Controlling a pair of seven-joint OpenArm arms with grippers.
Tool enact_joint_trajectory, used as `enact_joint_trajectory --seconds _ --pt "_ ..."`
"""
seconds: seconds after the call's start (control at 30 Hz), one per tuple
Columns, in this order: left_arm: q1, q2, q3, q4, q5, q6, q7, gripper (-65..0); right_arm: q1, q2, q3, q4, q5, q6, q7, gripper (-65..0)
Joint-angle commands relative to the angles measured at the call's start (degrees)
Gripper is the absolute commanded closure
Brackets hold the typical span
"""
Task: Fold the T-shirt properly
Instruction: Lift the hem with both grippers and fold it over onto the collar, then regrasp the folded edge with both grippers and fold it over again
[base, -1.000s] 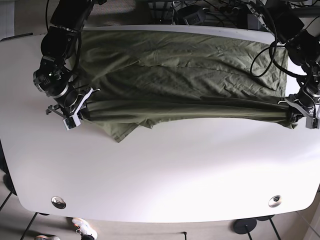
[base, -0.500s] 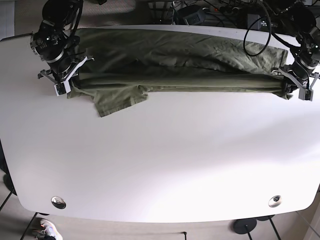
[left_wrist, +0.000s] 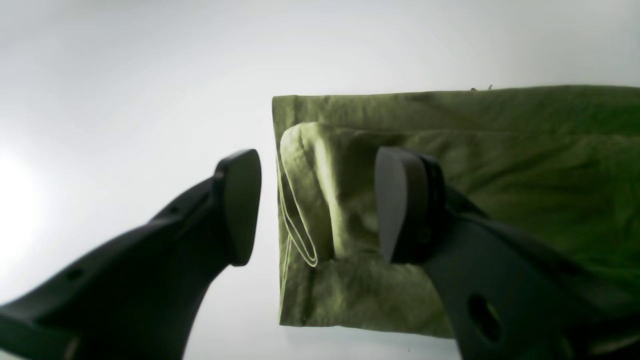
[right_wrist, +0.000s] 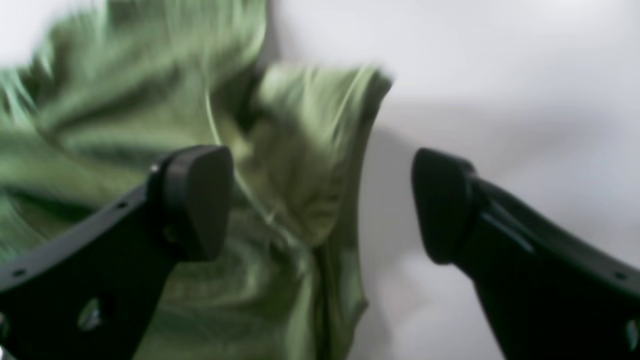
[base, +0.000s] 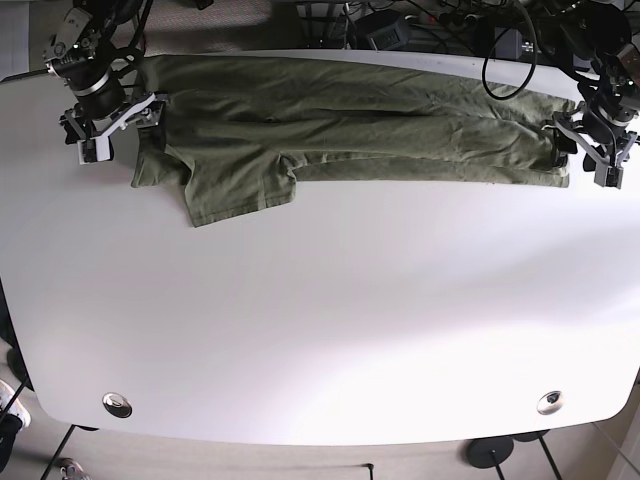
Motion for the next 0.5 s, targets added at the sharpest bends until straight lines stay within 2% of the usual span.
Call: enact_joint_trajectory --seconds 0.03,0.07,0.13,0.23,0.3,0.4,0.5 --pt "-0.4 -1.0 -0.4 4.4 -1.1 -0.1 -1.3 -34.3 1.2 3.5 -0.2 1.2 5.8 0.14 -1.0 -56.1" --pt "-0.4 -0.7 -0.4 4.5 -1.2 -0.1 -1.3 -34.3 3.4 4.3 -1.1 1.1 7.1 0.14 -3.1 -55.8" --pt "-0.6 0.5 -0.4 4.3 -0.8 -0.1 -1.3 -34.3 8.1 4.8 -3.7 1.0 6.0 0.14 -8.0 -53.9" --pt "-0.4 0.8 2.1 4.3 -0.8 -0.1 -1.3 -34.3 16.7 4.5 -9.0 -3.2 -0.5 0.14 -13.4 -49.5" --pt "0.9 0.8 4.5 4.2 -0.8 -0.1 -1.3 -34.3 21.5 4.1 -11.9 -10.2 -4.5 0.14 -13.4 -47.9" --pt "1.6 2.3 4.8 4.2 -0.8 -0.1 -1.4 -34.3 27.0 3.3 -12.4 -21.5 -7.8 0.14 -12.6 -47.6" --pt "2.7 3.5 4.5 4.2 -0.8 0.1 -1.5 -34.3 27.8 3.5 -12.6 -27.9 -8.3 0.14 -9.0 -47.6"
